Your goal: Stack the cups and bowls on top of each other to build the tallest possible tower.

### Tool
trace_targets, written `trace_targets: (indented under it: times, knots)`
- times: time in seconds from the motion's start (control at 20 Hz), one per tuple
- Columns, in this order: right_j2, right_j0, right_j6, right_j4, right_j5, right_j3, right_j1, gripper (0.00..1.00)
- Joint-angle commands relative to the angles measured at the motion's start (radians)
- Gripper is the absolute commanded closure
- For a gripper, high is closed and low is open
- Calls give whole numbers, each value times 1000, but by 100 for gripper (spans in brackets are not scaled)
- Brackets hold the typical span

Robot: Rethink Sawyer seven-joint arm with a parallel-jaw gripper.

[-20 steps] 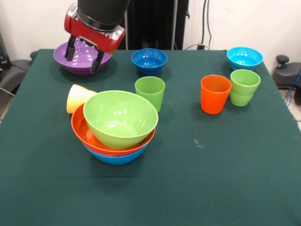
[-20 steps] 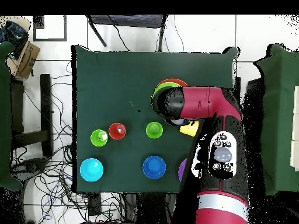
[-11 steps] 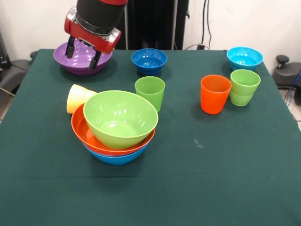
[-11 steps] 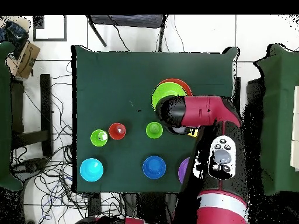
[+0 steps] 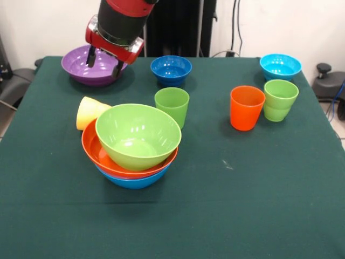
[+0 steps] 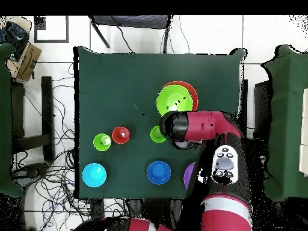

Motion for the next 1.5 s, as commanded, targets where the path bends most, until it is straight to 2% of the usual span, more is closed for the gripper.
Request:
trace_targets:
  times: [0.05, 0.7, 1.5]
  knots:
    - [37, -5, 28, -44, -71, 92, 41, 0]
    - [42, -40, 36, -30, -125, 31, 142, 0]
    - [23, -15, 107, 2, -182, 25, 212, 0]
